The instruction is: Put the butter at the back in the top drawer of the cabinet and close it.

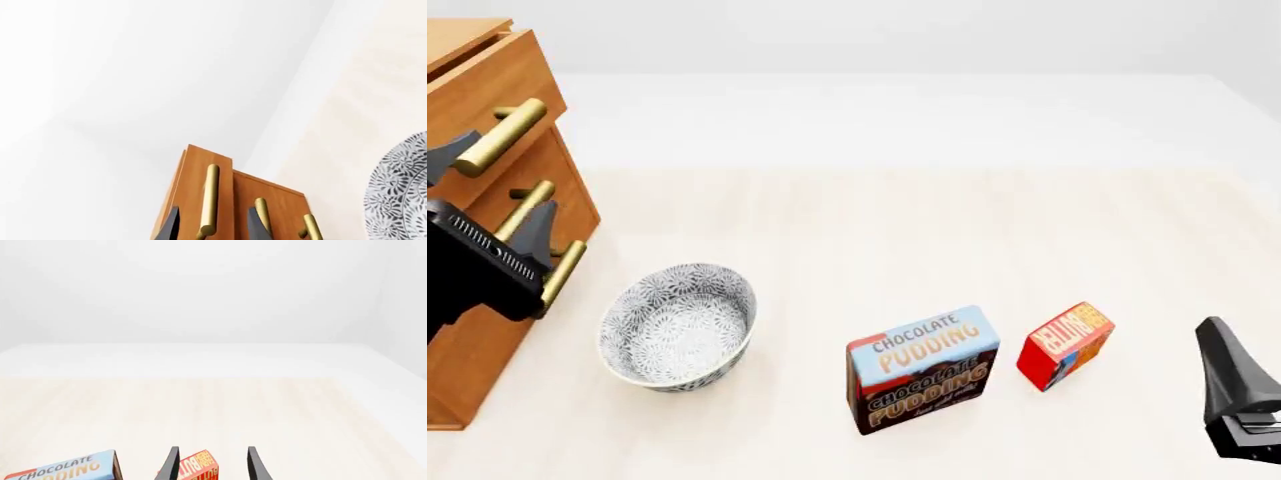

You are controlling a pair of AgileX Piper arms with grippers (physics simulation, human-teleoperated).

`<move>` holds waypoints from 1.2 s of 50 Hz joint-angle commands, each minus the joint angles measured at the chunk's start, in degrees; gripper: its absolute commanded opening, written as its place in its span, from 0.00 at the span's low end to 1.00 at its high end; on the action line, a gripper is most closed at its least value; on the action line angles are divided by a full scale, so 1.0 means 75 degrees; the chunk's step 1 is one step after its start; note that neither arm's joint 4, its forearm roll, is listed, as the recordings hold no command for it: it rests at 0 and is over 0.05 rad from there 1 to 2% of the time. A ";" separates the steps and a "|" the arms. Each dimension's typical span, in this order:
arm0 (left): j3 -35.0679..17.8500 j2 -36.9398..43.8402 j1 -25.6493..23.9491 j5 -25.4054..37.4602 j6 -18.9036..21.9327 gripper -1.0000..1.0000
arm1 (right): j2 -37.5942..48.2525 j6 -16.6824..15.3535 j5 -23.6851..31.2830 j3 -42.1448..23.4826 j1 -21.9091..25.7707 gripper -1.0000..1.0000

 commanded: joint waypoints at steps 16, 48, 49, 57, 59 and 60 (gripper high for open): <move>-0.0090 -0.0417 0.0367 0.0494 -0.0011 1.00 | 0.0000 0.0000 0.0000 0.0000 0.0000 1.00; -0.0268 0.0714 0.0941 -0.0251 0.0189 1.00 | 0.0000 0.0000 0.0000 0.0000 0.0000 1.00; -0.0295 0.0705 0.0948 -0.0217 0.0182 1.00 | 0.0000 0.0000 0.0000 0.0000 0.0000 1.00; -0.0326 0.0888 0.0973 -0.0321 0.0209 1.00 | 0.0000 0.0000 0.0000 0.0000 0.0000 1.00; -0.0345 0.0893 0.0997 -0.0307 0.0218 1.00 | 0.0000 0.0000 0.0000 0.0000 0.0000 1.00; -0.0361 0.0882 0.1010 -0.0285 0.0221 1.00 | 0.0000 0.0000 0.0000 0.0000 0.0000 1.00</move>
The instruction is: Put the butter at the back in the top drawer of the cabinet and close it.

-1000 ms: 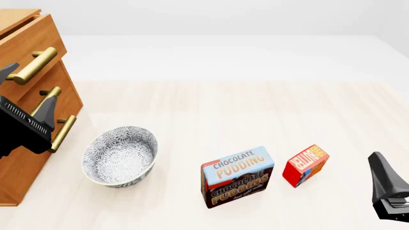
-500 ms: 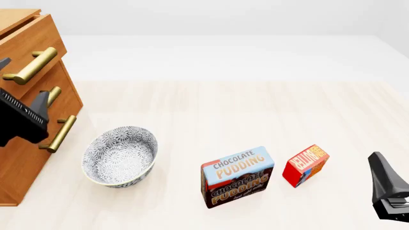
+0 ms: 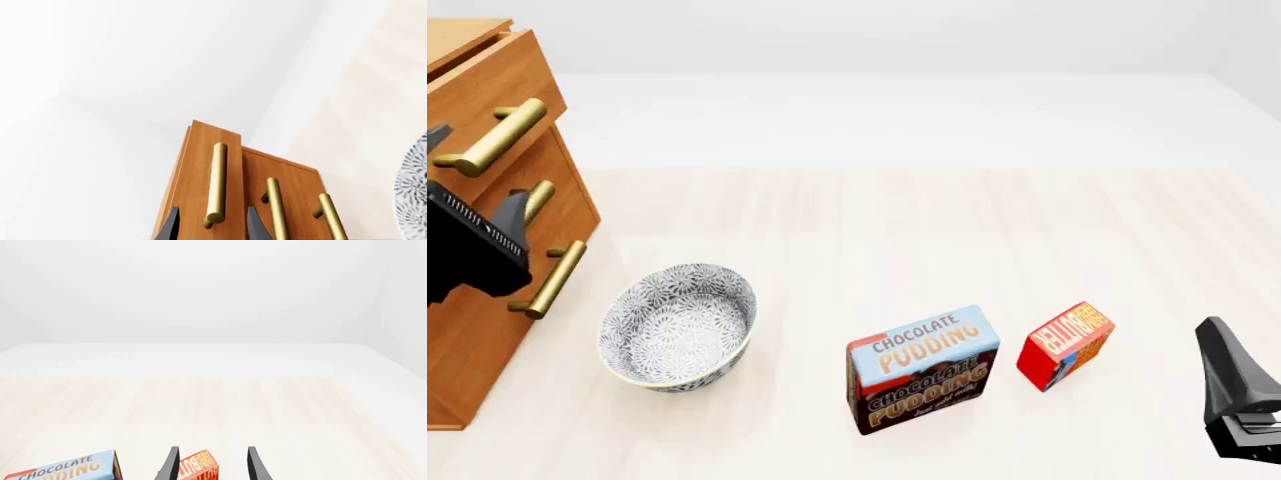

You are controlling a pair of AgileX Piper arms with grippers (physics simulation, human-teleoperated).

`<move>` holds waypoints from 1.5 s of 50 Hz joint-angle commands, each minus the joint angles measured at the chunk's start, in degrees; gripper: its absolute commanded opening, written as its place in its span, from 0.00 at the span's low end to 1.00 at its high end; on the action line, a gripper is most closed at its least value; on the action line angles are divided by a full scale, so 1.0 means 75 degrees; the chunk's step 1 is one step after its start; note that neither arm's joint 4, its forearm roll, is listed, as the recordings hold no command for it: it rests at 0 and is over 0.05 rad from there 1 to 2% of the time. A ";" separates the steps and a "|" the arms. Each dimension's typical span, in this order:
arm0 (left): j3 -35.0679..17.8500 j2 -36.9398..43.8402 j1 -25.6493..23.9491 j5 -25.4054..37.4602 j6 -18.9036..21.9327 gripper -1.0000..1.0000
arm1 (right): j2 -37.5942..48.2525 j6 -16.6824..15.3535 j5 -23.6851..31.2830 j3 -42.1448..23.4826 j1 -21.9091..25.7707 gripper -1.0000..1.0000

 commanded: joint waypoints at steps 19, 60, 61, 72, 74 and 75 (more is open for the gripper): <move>-0.0338 0.0416 0.0213 0.0084 0.0055 1.00 | 0.0000 0.0000 0.0000 0.0000 0.0000 1.00; -0.0524 0.0816 0.0426 0.0104 -0.0096 1.00 | 0.0000 0.0000 0.0000 0.0000 0.0000 1.00; -0.0532 0.0863 0.0432 0.0073 -0.0091 1.00 | 0.0000 0.0000 0.0000 0.0000 0.0000 1.00; -0.0511 0.0967 0.0489 -0.0003 -0.0108 1.00 | 0.0000 0.0000 0.0000 0.0000 0.0000 1.00; -0.0524 0.0938 0.0501 0.0043 -0.0118 1.00 | 0.0000 0.0000 0.0000 0.0000 0.0000 1.00; -0.0524 0.0937 0.0501 0.0044 -0.0118 1.00 | 0.0000 0.0000 0.0000 0.0000 0.0000 1.00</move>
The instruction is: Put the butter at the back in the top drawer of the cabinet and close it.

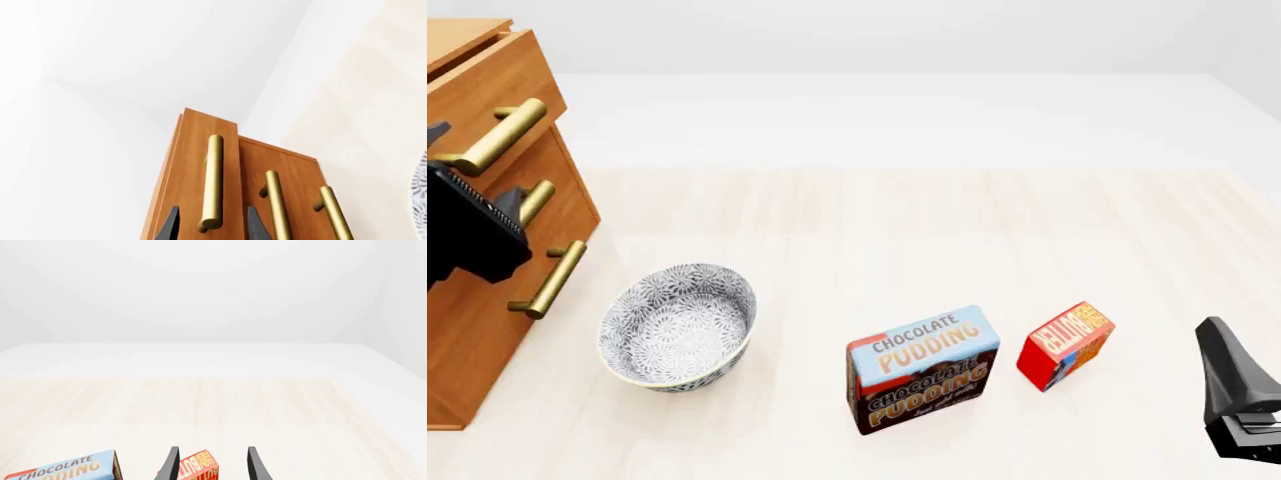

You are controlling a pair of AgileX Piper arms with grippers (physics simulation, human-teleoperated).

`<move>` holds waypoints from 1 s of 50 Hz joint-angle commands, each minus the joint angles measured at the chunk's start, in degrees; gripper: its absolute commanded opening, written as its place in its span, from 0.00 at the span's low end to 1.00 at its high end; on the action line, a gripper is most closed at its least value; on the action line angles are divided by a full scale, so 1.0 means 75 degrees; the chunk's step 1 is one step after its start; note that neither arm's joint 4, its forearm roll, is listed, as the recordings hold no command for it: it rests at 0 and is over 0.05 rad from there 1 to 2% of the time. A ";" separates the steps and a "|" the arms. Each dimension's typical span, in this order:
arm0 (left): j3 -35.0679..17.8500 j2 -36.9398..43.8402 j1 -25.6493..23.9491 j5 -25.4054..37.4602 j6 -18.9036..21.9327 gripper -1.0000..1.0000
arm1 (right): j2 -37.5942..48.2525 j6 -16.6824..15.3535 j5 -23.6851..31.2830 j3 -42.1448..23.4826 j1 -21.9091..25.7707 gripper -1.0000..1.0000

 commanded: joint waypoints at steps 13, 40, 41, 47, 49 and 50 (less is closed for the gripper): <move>0.0054 0.0101 0.0136 -0.0089 -0.0029 1.00 | 0.0000 0.0000 0.0000 0.0000 0.0000 1.00; 0.0089 0.0061 0.0033 -0.0120 0.0031 0.00 | 0.0000 0.0000 0.0000 0.0000 0.0000 1.00; 0.0078 0.0083 0.0037 -0.0128 0.0030 0.00 | 0.0000 0.0000 0.0000 0.0000 0.0000 1.00; 0.0050 0.0038 0.0031 -0.0081 0.0036 0.00 | 0.0000 0.0000 0.0000 0.0000 0.0000 1.00; 0.0033 0.0020 0.0019 -0.0046 0.0028 0.00 | 0.0000 0.0000 0.0000 0.0000 0.0000 1.00; 0.0038 -0.0009 0.0010 -0.0033 0.0033 0.00 | 0.0000 0.0000 0.0000 0.0000 0.0000 1.00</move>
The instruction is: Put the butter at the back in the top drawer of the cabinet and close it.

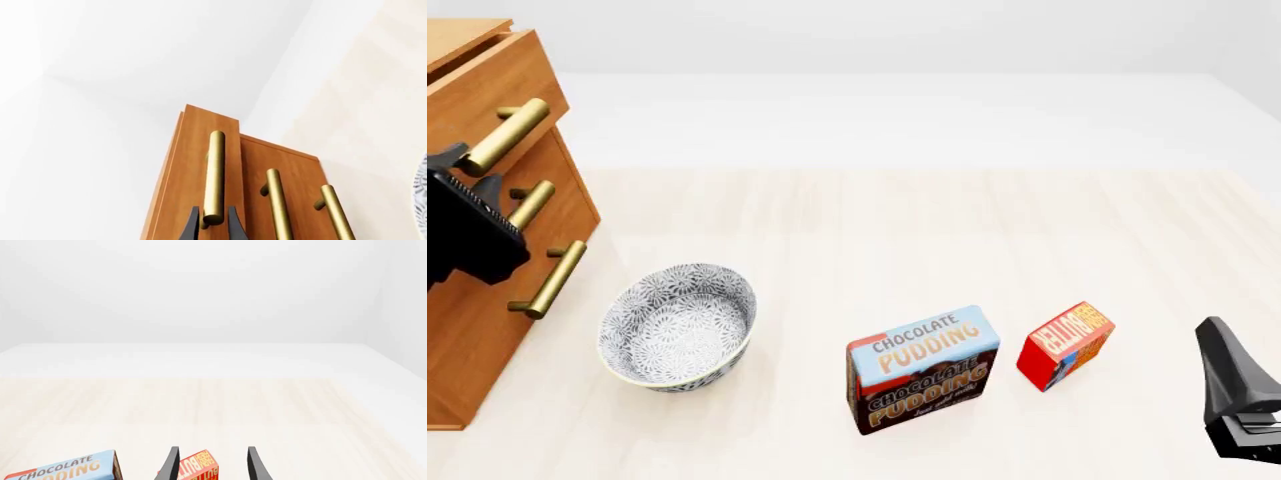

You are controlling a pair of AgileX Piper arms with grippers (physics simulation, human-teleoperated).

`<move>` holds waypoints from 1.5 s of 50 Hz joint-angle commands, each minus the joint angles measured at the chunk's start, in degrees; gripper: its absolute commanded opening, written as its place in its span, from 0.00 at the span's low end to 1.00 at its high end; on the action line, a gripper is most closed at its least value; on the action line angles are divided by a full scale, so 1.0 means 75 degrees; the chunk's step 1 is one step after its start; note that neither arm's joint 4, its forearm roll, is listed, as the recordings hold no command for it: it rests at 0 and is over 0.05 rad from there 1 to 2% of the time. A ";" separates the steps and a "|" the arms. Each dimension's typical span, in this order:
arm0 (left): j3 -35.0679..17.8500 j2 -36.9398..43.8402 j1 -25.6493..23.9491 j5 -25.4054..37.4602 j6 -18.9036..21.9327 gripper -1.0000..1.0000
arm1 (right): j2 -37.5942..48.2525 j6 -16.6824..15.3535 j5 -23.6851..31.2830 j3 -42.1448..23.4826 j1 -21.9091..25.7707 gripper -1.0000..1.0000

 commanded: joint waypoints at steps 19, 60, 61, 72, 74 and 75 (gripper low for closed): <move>-0.0057 0.0098 -0.0336 -0.0010 0.0061 0.00 | 0.0000 0.0000 0.0000 0.0000 0.0000 1.00; 0.0037 0.0007 -0.1165 -0.0014 0.0082 0.00 | 0.0000 0.0000 0.0000 0.0000 0.0000 1.00; 0.0053 0.0008 -0.1183 -0.0021 0.0073 0.00 | 0.0000 0.0000 0.0000 0.0000 0.0000 1.00; 0.0014 0.0097 -0.1373 -0.0078 0.0095 0.00 | 0.0000 0.0000 0.0000 0.0000 0.0000 1.00; 0.0020 0.0096 -0.1380 -0.0084 0.0100 0.00 | 0.0000 0.0000 0.0000 0.0000 0.0000 1.00; 0.0025 0.0093 -0.1420 -0.0079 0.0090 0.00 | 0.0000 0.0000 0.0000 0.0000 0.0000 1.00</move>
